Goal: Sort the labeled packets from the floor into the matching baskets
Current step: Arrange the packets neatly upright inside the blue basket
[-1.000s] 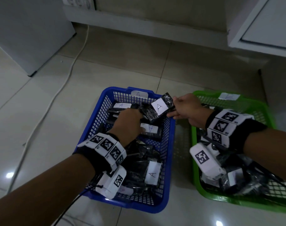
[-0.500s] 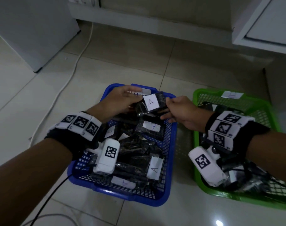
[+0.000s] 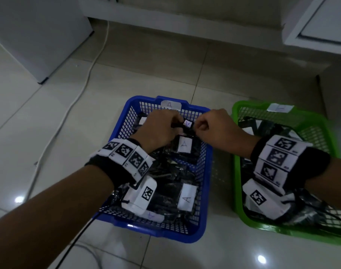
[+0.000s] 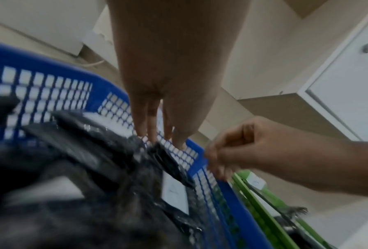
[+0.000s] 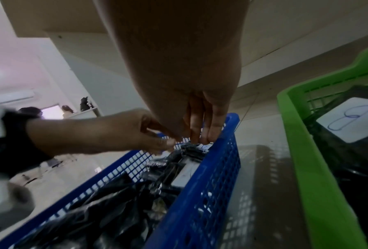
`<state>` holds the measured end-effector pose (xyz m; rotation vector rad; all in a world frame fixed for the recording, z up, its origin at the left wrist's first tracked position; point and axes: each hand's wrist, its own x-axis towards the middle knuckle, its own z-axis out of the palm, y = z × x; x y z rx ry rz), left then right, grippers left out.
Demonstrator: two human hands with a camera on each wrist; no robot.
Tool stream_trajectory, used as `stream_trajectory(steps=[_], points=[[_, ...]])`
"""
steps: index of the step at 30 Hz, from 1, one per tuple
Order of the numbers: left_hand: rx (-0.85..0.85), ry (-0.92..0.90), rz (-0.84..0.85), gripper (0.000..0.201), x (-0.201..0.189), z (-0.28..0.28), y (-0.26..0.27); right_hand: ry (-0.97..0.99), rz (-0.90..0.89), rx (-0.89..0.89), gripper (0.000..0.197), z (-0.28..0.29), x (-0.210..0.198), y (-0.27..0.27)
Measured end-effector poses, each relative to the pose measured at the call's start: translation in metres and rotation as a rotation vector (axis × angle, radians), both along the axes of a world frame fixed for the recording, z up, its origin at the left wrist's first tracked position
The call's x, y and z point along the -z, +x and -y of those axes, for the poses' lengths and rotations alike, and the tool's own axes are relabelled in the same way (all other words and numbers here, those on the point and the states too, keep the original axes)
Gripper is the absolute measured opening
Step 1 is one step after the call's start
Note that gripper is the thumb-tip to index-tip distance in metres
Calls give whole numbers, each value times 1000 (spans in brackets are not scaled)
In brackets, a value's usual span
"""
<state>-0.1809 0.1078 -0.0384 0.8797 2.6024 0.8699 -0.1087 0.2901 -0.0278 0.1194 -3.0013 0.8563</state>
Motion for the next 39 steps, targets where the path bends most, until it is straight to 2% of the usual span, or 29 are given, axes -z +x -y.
stream_trajectory(steps=[3, 5, 7, 8, 9, 12, 14, 16, 18, 20, 22, 26, 29, 31, 33, 36, 39], points=[[37, -31, -12, 18, -15, 21, -7, -15, 57, -127, 13, 12, 5, 8], [153, -301, 70, 22, -24, 43, -12, -87, 241, -244, 23, 25, 4, 15], [265, -678, 176, 38, -28, 66, -12, -63, 469, -350, 49, 41, 4, 23], [302, -797, 227, 48, -28, 74, -10, -25, 530, -378, 60, 48, 7, 29], [320, -828, 252, 55, -26, 82, -8, 6, 543, -385, 69, 54, 11, 34], [302, -728, 188, 58, -12, 99, 3, 20, 459, -337, 89, 67, 23, 48], [306, -722, 165, 48, -8, 99, 10, -41, 401, -332, 90, 68, 31, 51], [293, -687, 220, 28, -11, 99, 18, -66, 351, -396, 80, 69, 35, 50], [271, -627, 248, 25, -16, 101, 24, -66, 324, -453, 66, 72, 37, 47], [258, -587, 157, 25, -16, 108, 29, -55, 326, -463, 56, 76, 34, 44], [249, -587, 65, 15, -12, 115, 33, -13, 348, -478, 45, 77, 29, 39], [226, -538, -3, 38, -10, 120, 44, 59, 515, -521, 23, 68, 4, 22], [162, -474, -58, 44, -11, 125, 46, 253, 677, -570, 29, 60, -19, 8], [90, -424, -70, 40, -15, 129, 44, 306, 651, -550, 30, 61, -26, -1], [3, -320, -86, 35, -20, 132, 40, 294, 543, -488, 30, 64, -27, -10], [-107, -213, -125, 32, -23, 138, 30, 321, 516, -432, 43, 70, -30, -22], [-256, -111, -103, 35, -18, 144, 26, 182, 466, -358, 41, 83, -27, -28]])
